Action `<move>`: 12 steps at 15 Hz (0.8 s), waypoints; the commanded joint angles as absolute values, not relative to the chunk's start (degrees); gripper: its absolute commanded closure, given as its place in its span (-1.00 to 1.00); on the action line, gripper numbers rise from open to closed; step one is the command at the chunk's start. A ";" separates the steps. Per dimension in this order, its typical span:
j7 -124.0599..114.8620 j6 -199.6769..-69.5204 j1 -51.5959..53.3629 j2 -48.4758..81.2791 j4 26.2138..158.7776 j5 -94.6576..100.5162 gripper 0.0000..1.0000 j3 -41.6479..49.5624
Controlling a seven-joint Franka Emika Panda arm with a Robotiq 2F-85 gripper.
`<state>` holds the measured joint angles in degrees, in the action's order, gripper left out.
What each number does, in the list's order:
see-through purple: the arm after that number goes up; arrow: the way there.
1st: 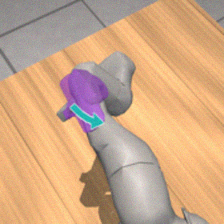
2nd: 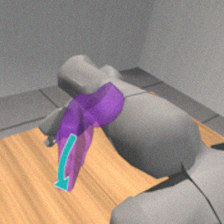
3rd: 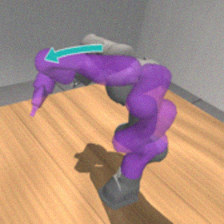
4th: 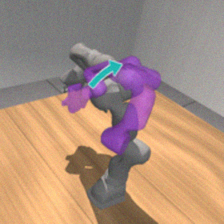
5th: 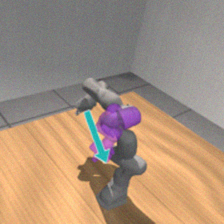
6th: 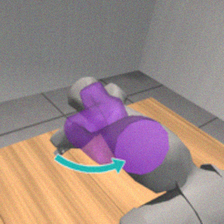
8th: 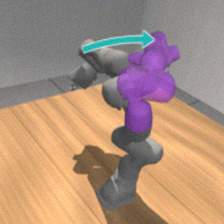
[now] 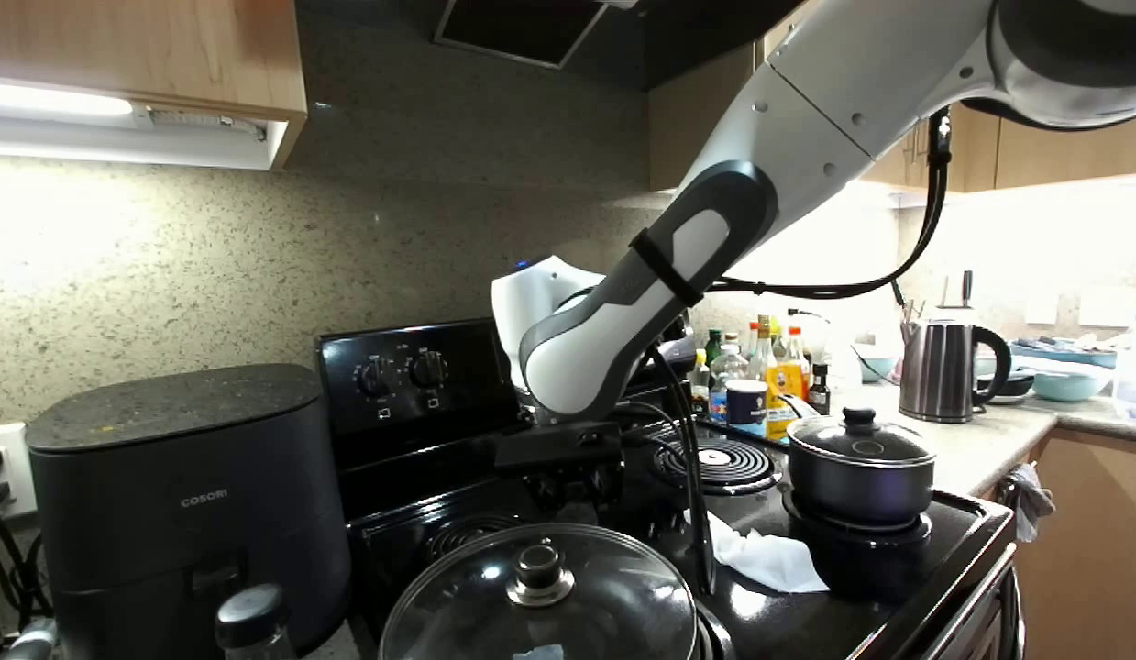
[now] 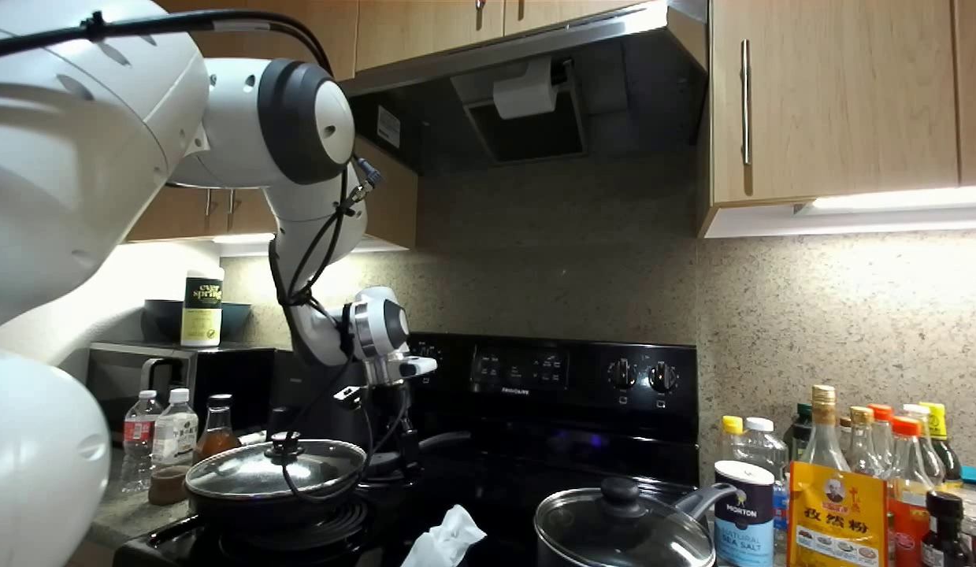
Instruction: Move the pan on the left to the back left plate on the stove
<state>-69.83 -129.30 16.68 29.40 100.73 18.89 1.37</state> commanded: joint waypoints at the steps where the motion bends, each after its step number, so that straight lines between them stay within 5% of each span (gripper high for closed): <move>1: -73.83 -130.82 18.28 31.37 97.60 21.09 0.93 3.54; 11: -80.22 -126.92 22.97 36.54 87.70 23.69 0.87 5.76; 12: -80.10 -125.42 23.46 36.41 87.60 24.11 0.32 5.98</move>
<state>-77.59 -129.13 21.74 35.91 89.76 22.07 5.04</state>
